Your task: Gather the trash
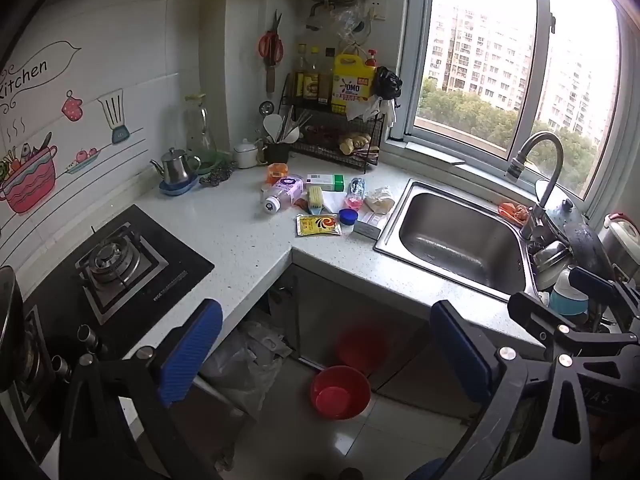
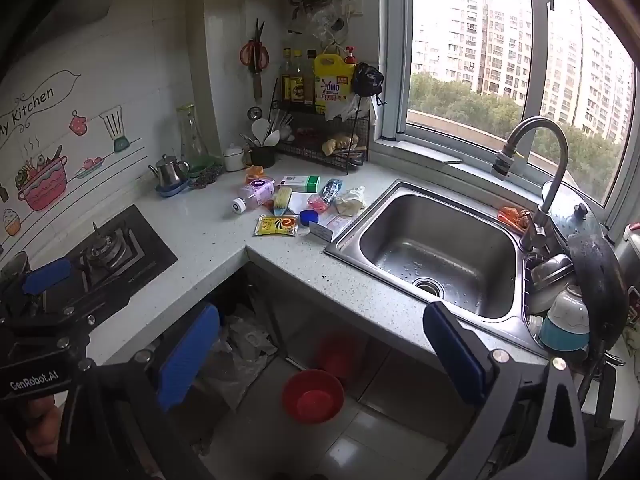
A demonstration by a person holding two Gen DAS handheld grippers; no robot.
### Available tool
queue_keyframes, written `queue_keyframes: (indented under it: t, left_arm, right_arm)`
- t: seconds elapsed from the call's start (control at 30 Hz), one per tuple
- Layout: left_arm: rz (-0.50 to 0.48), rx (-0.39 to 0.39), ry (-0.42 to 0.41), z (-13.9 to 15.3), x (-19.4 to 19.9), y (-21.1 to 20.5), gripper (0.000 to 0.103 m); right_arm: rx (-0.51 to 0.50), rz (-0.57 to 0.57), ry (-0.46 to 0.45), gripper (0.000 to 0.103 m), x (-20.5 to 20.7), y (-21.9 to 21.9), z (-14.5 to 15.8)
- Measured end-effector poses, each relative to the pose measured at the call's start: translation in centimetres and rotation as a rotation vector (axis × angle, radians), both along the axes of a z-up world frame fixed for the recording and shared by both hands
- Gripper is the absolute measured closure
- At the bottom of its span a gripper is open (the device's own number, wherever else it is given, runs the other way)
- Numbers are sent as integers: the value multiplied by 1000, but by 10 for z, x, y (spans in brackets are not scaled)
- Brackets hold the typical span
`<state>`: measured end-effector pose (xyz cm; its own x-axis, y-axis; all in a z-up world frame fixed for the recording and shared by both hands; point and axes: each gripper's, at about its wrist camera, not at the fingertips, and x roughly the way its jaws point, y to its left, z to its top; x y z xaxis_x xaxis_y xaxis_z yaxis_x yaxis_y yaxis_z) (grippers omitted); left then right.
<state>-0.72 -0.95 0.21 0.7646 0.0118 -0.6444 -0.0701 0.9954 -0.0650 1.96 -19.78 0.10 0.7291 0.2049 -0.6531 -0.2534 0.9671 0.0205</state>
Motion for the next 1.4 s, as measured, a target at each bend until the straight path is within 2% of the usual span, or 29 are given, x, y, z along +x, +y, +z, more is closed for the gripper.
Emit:
queue_keyframes:
  t: [0.83,1.4]
  left_arm:
    - [-8,-6,-16,5,-16,-1,0]
    - [-55,-13,-17,6,-15,0,0]
  right_arm:
    - [-9,5,6,1,-12,4,5]
    - [7,-25,14,1,-15,1,6]
